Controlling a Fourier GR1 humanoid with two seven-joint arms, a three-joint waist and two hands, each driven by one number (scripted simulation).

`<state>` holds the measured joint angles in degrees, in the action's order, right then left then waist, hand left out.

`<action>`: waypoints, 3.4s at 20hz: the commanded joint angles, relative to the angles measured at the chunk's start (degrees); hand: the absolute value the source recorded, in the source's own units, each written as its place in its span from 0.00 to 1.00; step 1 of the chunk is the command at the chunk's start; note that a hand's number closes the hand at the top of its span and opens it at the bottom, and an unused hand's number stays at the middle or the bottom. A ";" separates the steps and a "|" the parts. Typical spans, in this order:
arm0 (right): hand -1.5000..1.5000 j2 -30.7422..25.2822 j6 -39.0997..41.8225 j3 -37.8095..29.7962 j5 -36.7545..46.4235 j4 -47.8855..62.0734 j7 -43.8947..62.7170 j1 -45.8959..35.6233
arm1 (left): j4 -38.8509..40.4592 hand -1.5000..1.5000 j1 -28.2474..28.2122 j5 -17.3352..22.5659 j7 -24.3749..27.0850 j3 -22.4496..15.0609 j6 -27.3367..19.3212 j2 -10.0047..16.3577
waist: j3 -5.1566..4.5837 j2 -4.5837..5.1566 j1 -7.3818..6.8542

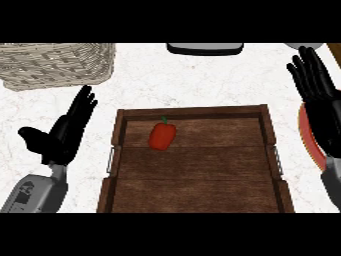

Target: Pick the bell pepper from the tray and place it in the plate

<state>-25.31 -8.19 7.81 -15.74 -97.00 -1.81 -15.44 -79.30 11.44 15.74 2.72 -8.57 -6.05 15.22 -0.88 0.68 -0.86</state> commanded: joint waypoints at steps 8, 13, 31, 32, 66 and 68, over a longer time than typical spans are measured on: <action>1.00 -15.21 -14.80 3.43 30.88 6.25 25.73 -12.69 | 5.96 0.50 -7.93 -0.61 -7.41 -1.71 -1.99 -0.83 | -0.61 -1.31 1.52; 0.00 -2.78 -30.54 10.26 47.87 1.71 38.18 -14.57 | 2.83 0.50 -10.28 -0.46 -10.03 -3.57 -1.87 -1.72 | 0.63 -1.34 0.15; 0.00 12.21 16.12 25.95 53.11 -0.95 79.44 -29.87 | 1.35 0.50 -12.04 -1.59 -10.10 -4.13 -2.20 -3.05 | 0.60 -1.05 0.32; 0.00 14.85 16.45 27.48 54.76 2.14 81.14 -31.65 | 1.00 0.50 -10.40 -1.85 -10.91 -3.24 -2.28 -1.82 | 0.60 -0.98 -0.08; 0.00 25.25 10.07 35.16 52.31 30.91 86.50 -35.71 | 0.23 0.50 -10.29 -3.90 -12.32 -3.15 -2.57 -4.28 | 0.79 -0.64 0.03; 0.00 25.25 11.51 34.96 52.03 28.70 87.03 -34.62 | -1.52 0.50 -13.27 -2.11 -12.51 -2.56 -0.66 -3.26 | 0.80 -1.00 0.36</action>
<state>-1.27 2.46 41.90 36.23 -67.68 71.46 -50.34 -82.65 0.58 13.18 -9.77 -10.61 -7.60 12.51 0.20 -0.36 -1.10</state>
